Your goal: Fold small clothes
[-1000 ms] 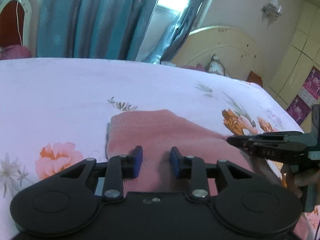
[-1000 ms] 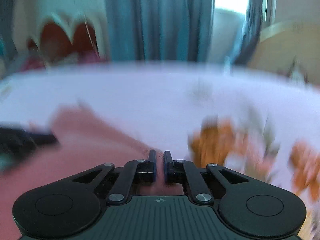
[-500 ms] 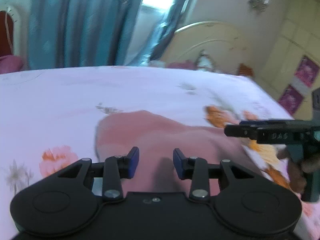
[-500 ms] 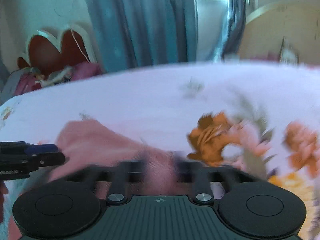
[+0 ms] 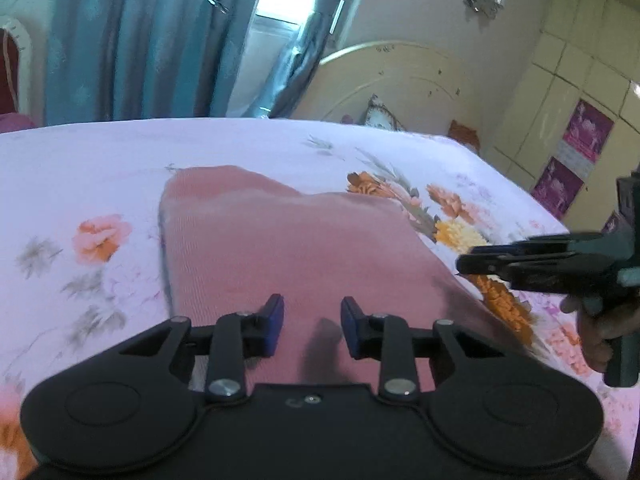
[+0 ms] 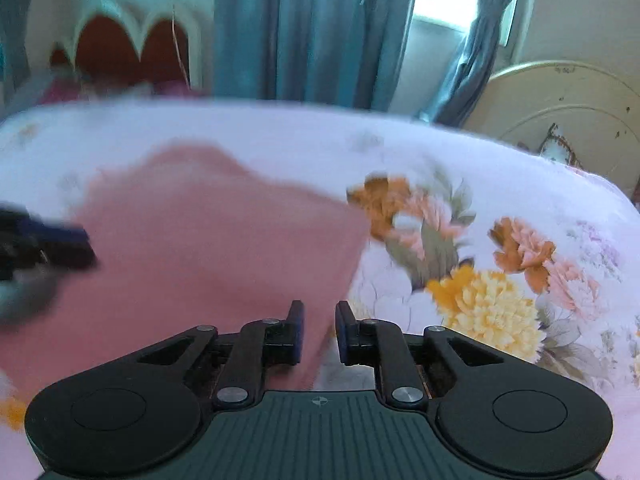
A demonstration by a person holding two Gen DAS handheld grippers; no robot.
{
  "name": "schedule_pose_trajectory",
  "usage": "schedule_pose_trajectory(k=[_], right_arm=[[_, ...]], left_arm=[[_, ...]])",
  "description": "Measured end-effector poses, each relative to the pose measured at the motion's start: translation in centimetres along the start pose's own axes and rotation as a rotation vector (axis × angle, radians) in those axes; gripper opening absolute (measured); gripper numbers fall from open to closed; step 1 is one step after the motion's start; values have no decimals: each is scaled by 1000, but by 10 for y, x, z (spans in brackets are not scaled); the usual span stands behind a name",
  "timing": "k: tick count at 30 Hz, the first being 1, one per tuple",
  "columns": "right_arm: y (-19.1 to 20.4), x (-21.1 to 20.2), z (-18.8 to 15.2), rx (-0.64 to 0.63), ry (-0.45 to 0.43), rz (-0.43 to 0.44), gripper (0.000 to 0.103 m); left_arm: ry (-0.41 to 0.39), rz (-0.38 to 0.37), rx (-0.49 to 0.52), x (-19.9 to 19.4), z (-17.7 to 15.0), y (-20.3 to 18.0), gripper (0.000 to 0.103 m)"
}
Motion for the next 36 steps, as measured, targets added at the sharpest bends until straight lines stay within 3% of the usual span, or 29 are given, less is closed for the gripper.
schedule_pose_trajectory(k=[1, 2, 7, 8, 9, 10, 14, 16, 19, 20, 22, 23, 25, 28, 29, 30, 31, 32, 33, 34, 36], right_arm=[[-3, -8, -2, 48, -7, 40, 57], [-4, -18, -7, 76, -14, 86, 61], [1, -30, -35, 147, 99, 143, 61], [2, -34, -44, 164, 115, 157, 54], [4, -31, -49, 173, 127, 186, 13], [6, -26, -53, 179, 142, 194, 3], [-4, -27, -52, 230, 88, 138, 3], [-4, -18, -62, 224, 145, 135, 3], [-8, -26, -61, 231, 161, 154, 3], [-11, -33, -56, 235, 151, 129, 3], [-15, -51, -48, 236, 71, 64, 33], [-16, -58, -43, 226, 28, 63, 45], [-11, -58, -33, 218, 9, 101, 45], [15, -42, -27, 114, 27, 159, 45], [23, -31, -31, 46, 54, 122, 45], [24, -16, -38, -10, 117, 23, 45], [16, -8, -45, -8, 145, -53, 51], [3, -12, -45, 83, 134, -53, 57], [-4, -18, -43, 141, 126, -37, 57], [-7, -25, -40, 154, 101, -32, 57], [-12, -33, -32, 157, 53, -4, 57]], left_arm=[[-5, 7, 6, -8, -5, 0, 31], [-6, 14, 10, -15, -9, -1, 31], [-1, 44, -10, -35, -29, -5, 31], [14, 56, -15, -33, -33, -4, 31], [34, 70, -16, -31, -36, -3, 31], [49, 80, -15, -29, -38, -4, 31], [66, 104, 47, -30, -41, -15, 31], [133, 118, 64, -22, -51, -15, 31], [124, 95, 38, -34, -56, -10, 38], [111, 89, 20, -42, -55, -6, 42], [72, 107, 12, -53, -52, 0, 72], [59, 112, 15, -55, -50, 3, 72], [70, 105, -3, -50, -45, 9, 65], [75, 96, -43, -38, -39, 13, 65], [108, 116, -52, -30, -39, 17, 66], [153, 149, -50, -22, -40, 20, 69], [169, 159, -56, -19, -41, 23, 69], [157, 151, -72, -23, -39, 24, 69], [138, 150, -76, -28, -36, 25, 73], [113, 157, -71, -33, -33, 25, 83], [79, 171, -85, -37, -29, 29, 90]])
Point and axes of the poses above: each gripper's, at about its wrist camera, not at the fingertips, and x roughly the way its jaws point, y to its left, z to its top, the point moved 3 cm from there along x, roughly the way its jaws point, and after that the axes turned 6 degrees about -x, right-handed, at the moved point
